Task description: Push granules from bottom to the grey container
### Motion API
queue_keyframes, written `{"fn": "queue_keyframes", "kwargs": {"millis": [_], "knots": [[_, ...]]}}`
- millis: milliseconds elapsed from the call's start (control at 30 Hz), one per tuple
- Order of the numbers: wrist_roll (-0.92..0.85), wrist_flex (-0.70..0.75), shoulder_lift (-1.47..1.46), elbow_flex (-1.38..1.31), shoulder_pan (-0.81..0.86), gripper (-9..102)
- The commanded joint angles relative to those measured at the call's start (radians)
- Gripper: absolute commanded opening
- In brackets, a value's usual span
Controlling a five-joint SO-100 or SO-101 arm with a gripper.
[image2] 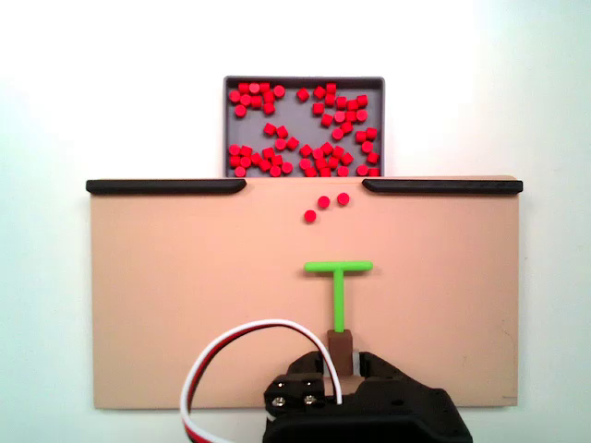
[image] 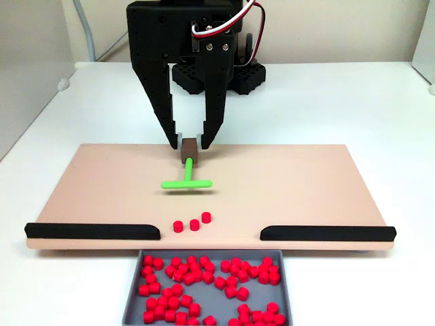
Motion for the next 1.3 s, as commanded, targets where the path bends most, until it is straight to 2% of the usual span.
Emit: {"fn": "queue_keyframes", "kwargs": {"millis": [0,700,1267], "knots": [[0.008,-0.006,-0.002,-0.005,-0.006,0],[0.008,-0.052,-0.086,-0.02,-0.021,0],[0.005,-0.052,-0.241,-0.169,-0.017,0]]}}
